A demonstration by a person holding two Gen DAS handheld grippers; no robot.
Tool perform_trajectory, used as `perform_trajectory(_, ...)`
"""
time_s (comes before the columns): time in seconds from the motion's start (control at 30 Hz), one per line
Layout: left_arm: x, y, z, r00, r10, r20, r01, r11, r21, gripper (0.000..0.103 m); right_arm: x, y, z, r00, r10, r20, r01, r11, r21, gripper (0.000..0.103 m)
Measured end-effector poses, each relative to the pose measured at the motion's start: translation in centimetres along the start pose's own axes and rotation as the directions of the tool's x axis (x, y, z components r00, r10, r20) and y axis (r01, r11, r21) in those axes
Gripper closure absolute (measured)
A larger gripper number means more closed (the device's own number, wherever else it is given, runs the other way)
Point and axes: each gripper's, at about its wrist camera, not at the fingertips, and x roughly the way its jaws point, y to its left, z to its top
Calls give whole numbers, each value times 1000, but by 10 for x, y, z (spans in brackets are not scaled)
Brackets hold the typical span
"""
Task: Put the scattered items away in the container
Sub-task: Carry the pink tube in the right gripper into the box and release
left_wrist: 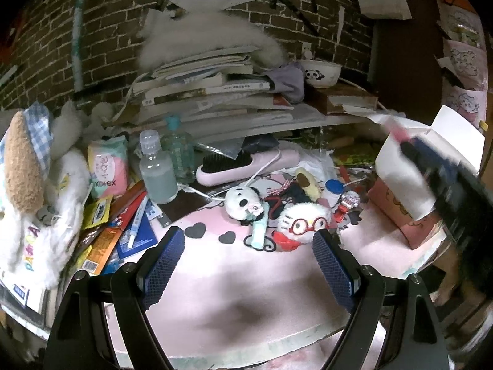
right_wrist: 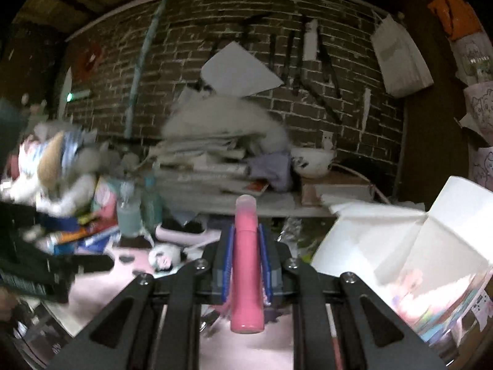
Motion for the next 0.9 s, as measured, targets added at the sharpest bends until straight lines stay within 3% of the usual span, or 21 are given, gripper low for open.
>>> perform_trajectory(0.13, 3, -6, 2, 1000, -19, 0, 19, 1000, 5, 20, -6, -41, 22, 999, -28, -44, 29, 999, 29, 89)
perform_trajectory(0.23, 6, -11, 5, 999, -34, 0, 34, 999, 12, 20, -4, -79, 34, 991, -37, -131, 44, 998, 48, 89)
perform_trajectory(0.37, 10, -19, 8, 999, -50, -2, 50, 999, 19, 20, 3, -128, 38, 965, -47, -260, 63, 996, 55, 89)
perform_trajectory(0.57, 14, -33, 12, 999, -53, -6, 53, 998, 34, 20, 32, -177, 27, 869, 20, -494, 22, 997, 79, 89)
perform_trajectory(0.67, 14, -38, 14, 999, -51, -6, 51, 998, 45, 20, 54, -187, 18, 787, 80, -611, -24, 995, 99, 89)
perform_trajectory(0.9, 13, -46, 15, 999, -39, -8, 39, 997, 63, 20, 84, -191, 1, 676, 86, -731, -32, 996, 87, 89)
